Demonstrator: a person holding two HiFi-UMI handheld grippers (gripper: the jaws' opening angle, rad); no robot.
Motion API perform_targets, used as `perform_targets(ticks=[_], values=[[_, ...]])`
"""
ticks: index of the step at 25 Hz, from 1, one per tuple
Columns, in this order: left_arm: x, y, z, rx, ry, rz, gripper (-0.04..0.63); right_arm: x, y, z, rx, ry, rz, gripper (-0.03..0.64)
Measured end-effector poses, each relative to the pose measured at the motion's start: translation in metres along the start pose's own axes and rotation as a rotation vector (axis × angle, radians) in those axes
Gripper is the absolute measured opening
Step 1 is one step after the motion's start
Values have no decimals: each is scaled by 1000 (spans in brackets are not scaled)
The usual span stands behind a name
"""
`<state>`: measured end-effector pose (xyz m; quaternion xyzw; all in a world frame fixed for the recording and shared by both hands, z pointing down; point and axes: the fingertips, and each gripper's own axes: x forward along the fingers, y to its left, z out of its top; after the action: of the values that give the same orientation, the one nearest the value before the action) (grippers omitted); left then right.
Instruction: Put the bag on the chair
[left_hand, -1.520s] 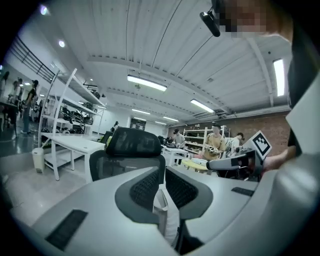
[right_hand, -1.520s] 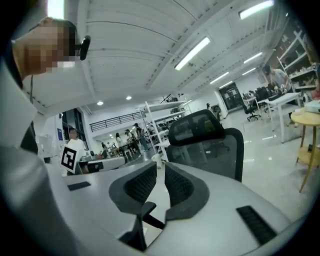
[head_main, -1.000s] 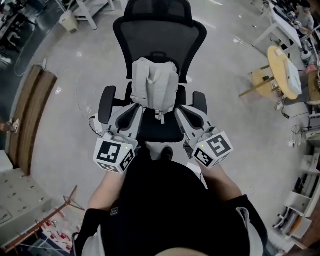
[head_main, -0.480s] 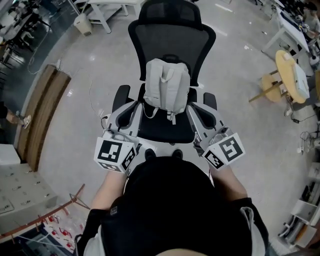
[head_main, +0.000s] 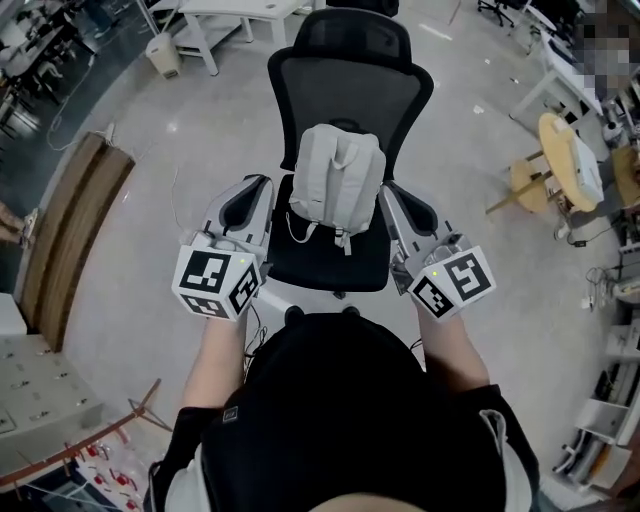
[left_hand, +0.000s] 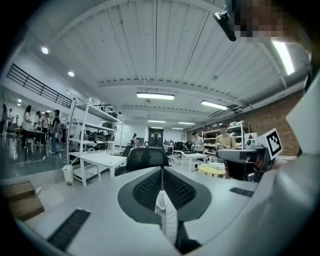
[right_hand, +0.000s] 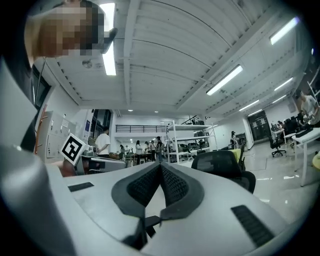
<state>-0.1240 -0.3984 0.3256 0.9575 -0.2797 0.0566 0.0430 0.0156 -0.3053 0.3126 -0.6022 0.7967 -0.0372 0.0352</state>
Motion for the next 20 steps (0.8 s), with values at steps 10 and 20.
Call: perform_targets(ticks=[10,20], values=[[-17,18,-18,11,26,6,25,-7,18,-20,2,70,-38,28],[-15,9,-20,0,33,-31,25,6,23,-31,-30,127,1,28]])
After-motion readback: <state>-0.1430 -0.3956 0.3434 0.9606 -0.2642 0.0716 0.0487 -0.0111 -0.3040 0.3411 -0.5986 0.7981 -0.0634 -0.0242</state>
